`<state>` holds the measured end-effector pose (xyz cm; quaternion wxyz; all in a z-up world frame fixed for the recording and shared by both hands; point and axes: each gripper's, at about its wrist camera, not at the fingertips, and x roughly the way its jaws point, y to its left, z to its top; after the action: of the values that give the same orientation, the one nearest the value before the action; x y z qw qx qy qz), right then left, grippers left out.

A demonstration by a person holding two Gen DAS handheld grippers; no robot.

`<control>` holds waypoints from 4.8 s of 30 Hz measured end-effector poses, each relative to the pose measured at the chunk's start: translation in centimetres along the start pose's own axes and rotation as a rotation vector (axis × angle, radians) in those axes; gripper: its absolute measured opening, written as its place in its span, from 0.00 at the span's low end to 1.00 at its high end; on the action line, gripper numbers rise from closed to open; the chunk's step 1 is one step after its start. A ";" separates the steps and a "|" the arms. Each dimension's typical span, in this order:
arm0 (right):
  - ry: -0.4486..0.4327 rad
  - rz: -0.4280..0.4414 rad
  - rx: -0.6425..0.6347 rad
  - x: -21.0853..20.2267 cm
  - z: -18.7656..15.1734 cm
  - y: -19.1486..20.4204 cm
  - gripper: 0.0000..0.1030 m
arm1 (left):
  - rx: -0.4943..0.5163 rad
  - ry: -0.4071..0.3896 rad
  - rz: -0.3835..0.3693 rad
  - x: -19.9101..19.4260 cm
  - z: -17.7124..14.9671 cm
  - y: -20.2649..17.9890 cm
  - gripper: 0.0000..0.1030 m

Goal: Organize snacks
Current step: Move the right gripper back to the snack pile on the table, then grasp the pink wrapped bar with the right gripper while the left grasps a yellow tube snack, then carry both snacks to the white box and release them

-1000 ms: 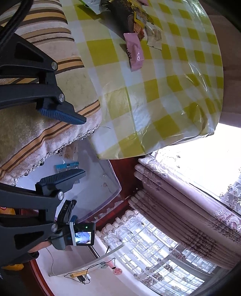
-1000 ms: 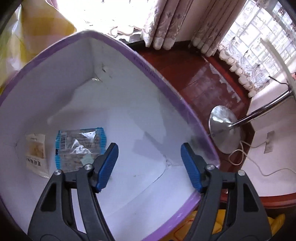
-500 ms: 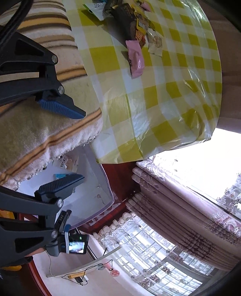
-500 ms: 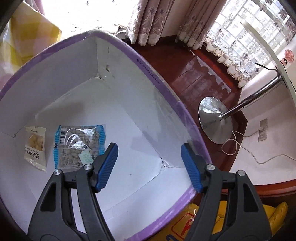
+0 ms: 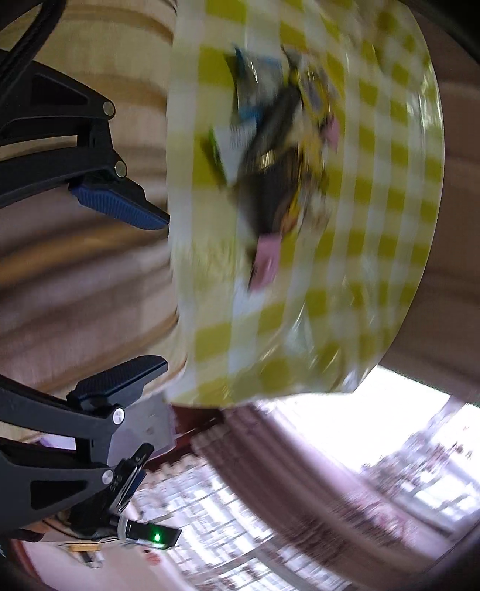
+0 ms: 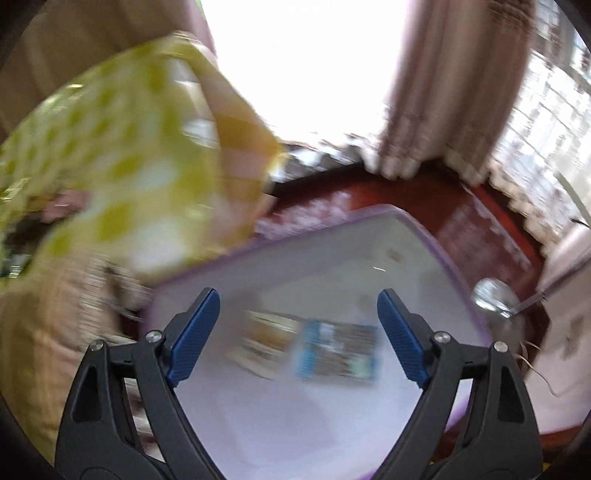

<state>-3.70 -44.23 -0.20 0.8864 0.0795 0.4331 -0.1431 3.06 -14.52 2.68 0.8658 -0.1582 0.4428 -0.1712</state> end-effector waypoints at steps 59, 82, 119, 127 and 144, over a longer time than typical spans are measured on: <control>0.236 0.059 -0.042 11.0 6.7 25.6 0.78 | -0.362 -0.158 0.026 -2.4 3.3 16.6 0.69; 0.108 0.101 -0.150 10.9 6.7 28.4 0.27 | -0.185 -0.190 0.277 4.4 14.8 21.6 0.57; 0.077 0.103 -0.139 10.7 6.7 28.5 0.27 | 0.279 -0.022 0.302 8.1 15.1 20.3 0.19; 0.069 0.167 -0.092 10.8 6.9 27.8 0.25 | 0.209 -0.111 0.281 5.6 15.2 20.6 0.18; -0.063 0.252 -0.047 7.2 6.8 26.6 0.24 | 0.151 -0.214 0.144 1.0 13.3 16.7 0.18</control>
<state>14.16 -22.18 -1.28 0.9121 0.1079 0.3948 -0.0229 17.14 1.58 2.23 0.9276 -0.0778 0.3438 -0.1235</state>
